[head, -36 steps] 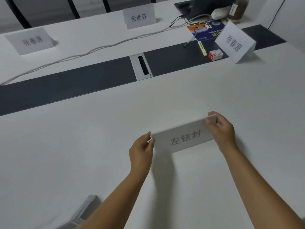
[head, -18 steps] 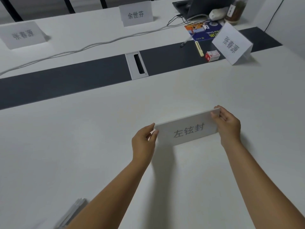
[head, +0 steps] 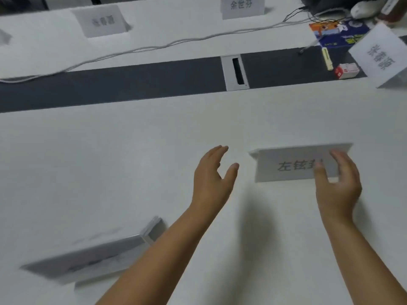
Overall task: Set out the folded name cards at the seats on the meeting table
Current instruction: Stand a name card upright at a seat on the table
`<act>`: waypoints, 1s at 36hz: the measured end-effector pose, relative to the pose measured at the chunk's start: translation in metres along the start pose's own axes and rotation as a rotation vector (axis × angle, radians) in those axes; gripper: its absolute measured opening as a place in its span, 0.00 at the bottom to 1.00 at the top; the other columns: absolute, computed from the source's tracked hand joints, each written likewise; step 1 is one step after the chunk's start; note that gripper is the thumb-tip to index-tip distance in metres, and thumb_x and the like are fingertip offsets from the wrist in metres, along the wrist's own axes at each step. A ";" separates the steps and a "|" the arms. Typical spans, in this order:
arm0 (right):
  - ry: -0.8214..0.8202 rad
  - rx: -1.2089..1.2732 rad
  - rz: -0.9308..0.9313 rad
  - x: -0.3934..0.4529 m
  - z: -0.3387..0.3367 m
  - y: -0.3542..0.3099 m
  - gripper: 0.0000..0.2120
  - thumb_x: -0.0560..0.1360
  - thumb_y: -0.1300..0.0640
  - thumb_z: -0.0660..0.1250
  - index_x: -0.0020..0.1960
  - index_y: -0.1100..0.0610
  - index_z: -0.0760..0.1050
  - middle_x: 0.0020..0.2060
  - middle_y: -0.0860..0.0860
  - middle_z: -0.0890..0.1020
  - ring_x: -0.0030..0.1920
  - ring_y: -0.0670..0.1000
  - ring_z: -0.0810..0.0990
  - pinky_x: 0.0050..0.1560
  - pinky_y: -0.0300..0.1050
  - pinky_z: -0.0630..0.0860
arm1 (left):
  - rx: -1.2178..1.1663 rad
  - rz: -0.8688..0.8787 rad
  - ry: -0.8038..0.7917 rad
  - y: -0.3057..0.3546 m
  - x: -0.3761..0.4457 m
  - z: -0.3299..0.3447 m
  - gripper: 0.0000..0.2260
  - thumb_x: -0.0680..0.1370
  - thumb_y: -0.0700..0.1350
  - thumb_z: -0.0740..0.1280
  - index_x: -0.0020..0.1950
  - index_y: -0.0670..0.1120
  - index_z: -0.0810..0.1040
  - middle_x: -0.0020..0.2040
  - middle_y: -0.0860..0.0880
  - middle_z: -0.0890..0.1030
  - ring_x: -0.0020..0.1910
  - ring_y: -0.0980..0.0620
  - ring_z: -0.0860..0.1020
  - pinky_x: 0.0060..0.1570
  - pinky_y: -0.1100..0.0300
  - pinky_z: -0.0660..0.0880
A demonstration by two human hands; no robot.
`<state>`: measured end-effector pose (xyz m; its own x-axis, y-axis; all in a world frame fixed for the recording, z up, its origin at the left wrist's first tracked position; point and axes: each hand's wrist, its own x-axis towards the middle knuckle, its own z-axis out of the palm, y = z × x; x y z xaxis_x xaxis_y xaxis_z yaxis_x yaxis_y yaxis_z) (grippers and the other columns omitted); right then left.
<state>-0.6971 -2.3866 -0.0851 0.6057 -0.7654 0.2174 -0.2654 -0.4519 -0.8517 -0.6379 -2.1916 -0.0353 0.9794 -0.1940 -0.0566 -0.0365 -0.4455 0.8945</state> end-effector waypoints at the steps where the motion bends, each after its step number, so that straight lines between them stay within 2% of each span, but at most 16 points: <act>1: -0.045 0.035 -0.023 -0.015 0.005 -0.008 0.21 0.70 0.52 0.62 0.56 0.67 0.74 0.58 0.60 0.76 0.62 0.52 0.72 0.62 0.29 0.63 | 0.000 0.041 0.042 0.002 -0.011 -0.019 0.17 0.73 0.47 0.66 0.62 0.50 0.72 0.62 0.54 0.73 0.62 0.57 0.71 0.62 0.63 0.69; 4: -0.247 0.125 -0.094 -0.059 0.021 -0.029 0.23 0.69 0.48 0.60 0.54 0.65 0.76 0.53 0.52 0.76 0.57 0.34 0.72 0.62 0.32 0.67 | 0.021 0.156 0.206 -0.004 -0.048 -0.074 0.13 0.69 0.54 0.62 0.53 0.61 0.72 0.53 0.66 0.73 0.58 0.63 0.73 0.57 0.69 0.71; 6: -0.445 0.174 -0.115 -0.091 0.031 -0.049 0.20 0.67 0.45 0.60 0.53 0.55 0.77 0.50 0.44 0.78 0.54 0.35 0.74 0.57 0.25 0.66 | 0.108 0.198 0.343 -0.022 -0.069 -0.107 0.12 0.71 0.51 0.62 0.54 0.59 0.73 0.53 0.65 0.73 0.55 0.62 0.74 0.56 0.66 0.73; 8: -0.648 0.217 -0.108 -0.123 0.042 -0.067 0.13 0.65 0.43 0.60 0.49 0.40 0.74 0.47 0.34 0.78 0.52 0.32 0.74 0.54 0.21 0.65 | 0.209 0.192 0.468 -0.046 -0.088 -0.136 0.13 0.72 0.49 0.62 0.56 0.52 0.73 0.52 0.59 0.75 0.54 0.59 0.74 0.56 0.66 0.72; 10: -0.798 0.224 -0.115 -0.150 0.055 -0.081 0.13 0.64 0.43 0.63 0.49 0.38 0.71 0.48 0.34 0.76 0.51 0.27 0.72 0.53 0.20 0.65 | 0.265 0.089 0.560 -0.069 -0.105 -0.160 0.15 0.72 0.49 0.61 0.57 0.46 0.75 0.54 0.52 0.75 0.55 0.58 0.73 0.57 0.70 0.69; 11: -0.868 0.219 -0.110 -0.162 0.063 -0.087 0.15 0.65 0.44 0.66 0.50 0.39 0.70 0.49 0.35 0.75 0.52 0.27 0.72 0.54 0.20 0.65 | 0.273 0.007 0.599 -0.080 -0.113 -0.171 0.17 0.72 0.49 0.61 0.58 0.44 0.74 0.56 0.49 0.76 0.57 0.57 0.71 0.58 0.70 0.67; 13: -0.991 0.186 -0.096 -0.184 0.077 -0.097 0.20 0.68 0.52 0.71 0.56 0.42 0.69 0.54 0.38 0.74 0.56 0.34 0.72 0.59 0.26 0.65 | 0.253 -0.168 0.649 -0.100 -0.126 -0.190 0.19 0.73 0.48 0.61 0.62 0.43 0.71 0.63 0.45 0.73 0.64 0.53 0.68 0.63 0.61 0.63; 15: -1.067 0.153 -0.066 -0.203 0.090 -0.107 0.24 0.70 0.56 0.70 0.63 0.46 0.67 0.58 0.41 0.71 0.60 0.42 0.70 0.63 0.36 0.66 | 0.207 -0.336 0.618 -0.116 -0.136 -0.205 0.21 0.76 0.47 0.62 0.68 0.45 0.64 0.69 0.44 0.66 0.69 0.49 0.63 0.66 0.56 0.60; 18: -1.041 0.127 -0.017 -0.221 0.103 -0.119 0.23 0.71 0.56 0.67 0.65 0.51 0.68 0.58 0.42 0.69 0.60 0.44 0.69 0.62 0.38 0.66 | 0.015 -0.477 0.493 -0.135 -0.142 -0.219 0.23 0.77 0.45 0.60 0.71 0.50 0.59 0.71 0.45 0.65 0.68 0.48 0.64 0.62 0.59 0.61; 21: -0.919 0.132 0.038 -0.228 0.103 -0.123 0.15 0.73 0.59 0.66 0.59 0.54 0.73 0.54 0.45 0.73 0.58 0.49 0.73 0.57 0.37 0.67 | -0.039 -0.457 0.464 -0.144 -0.146 -0.226 0.20 0.77 0.43 0.61 0.68 0.50 0.65 0.60 0.45 0.74 0.58 0.52 0.71 0.56 0.62 0.64; 24: -0.864 0.065 0.059 -0.226 0.092 -0.122 0.15 0.74 0.58 0.64 0.60 0.55 0.72 0.56 0.48 0.74 0.57 0.47 0.72 0.53 0.33 0.65 | -0.047 -0.421 0.396 -0.145 -0.151 -0.228 0.17 0.76 0.41 0.62 0.65 0.49 0.70 0.51 0.49 0.75 0.53 0.55 0.72 0.54 0.64 0.65; 28: -0.784 -0.025 0.094 -0.219 0.068 -0.115 0.18 0.75 0.57 0.61 0.65 0.54 0.68 0.63 0.51 0.73 0.63 0.51 0.71 0.57 0.37 0.64 | -0.089 -0.379 0.271 -0.145 -0.161 -0.215 0.16 0.76 0.40 0.62 0.63 0.45 0.72 0.52 0.54 0.75 0.54 0.59 0.72 0.45 0.82 0.65; 30: -0.732 -0.056 0.109 -0.218 0.057 -0.112 0.18 0.76 0.57 0.60 0.65 0.54 0.68 0.64 0.53 0.73 0.65 0.53 0.71 0.57 0.39 0.64 | -0.116 -0.369 0.217 -0.144 -0.166 -0.205 0.16 0.76 0.39 0.62 0.63 0.44 0.71 0.54 0.55 0.74 0.55 0.61 0.71 0.43 0.86 0.63; 32: -0.686 -0.089 0.120 -0.220 0.048 -0.110 0.17 0.76 0.57 0.61 0.64 0.54 0.70 0.63 0.55 0.75 0.64 0.55 0.71 0.57 0.40 0.64 | -0.112 -0.346 0.190 -0.141 -0.169 -0.196 0.16 0.77 0.40 0.61 0.65 0.44 0.69 0.56 0.57 0.71 0.56 0.62 0.70 0.45 0.85 0.63; 34: -0.632 -0.110 0.123 -0.224 0.042 -0.109 0.16 0.75 0.57 0.61 0.63 0.54 0.71 0.62 0.55 0.76 0.63 0.55 0.72 0.58 0.42 0.65 | -0.081 -0.322 0.182 -0.136 -0.172 -0.189 0.17 0.78 0.43 0.58 0.67 0.45 0.67 0.61 0.59 0.69 0.61 0.58 0.71 0.54 0.76 0.65; 36: -0.575 -0.116 0.126 -0.230 0.037 -0.110 0.15 0.75 0.57 0.62 0.61 0.54 0.72 0.62 0.55 0.76 0.64 0.56 0.72 0.59 0.45 0.66 | -0.080 -0.321 0.173 -0.130 -0.173 -0.187 0.17 0.78 0.44 0.57 0.68 0.46 0.65 0.67 0.54 0.68 0.66 0.53 0.69 0.64 0.67 0.63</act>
<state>-0.7794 -2.1435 -0.0589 0.8642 -0.4606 -0.2025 -0.4225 -0.4456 -0.7893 -0.7658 -1.9368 -0.0591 0.9576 0.0986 -0.2705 0.2874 -0.3882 0.8756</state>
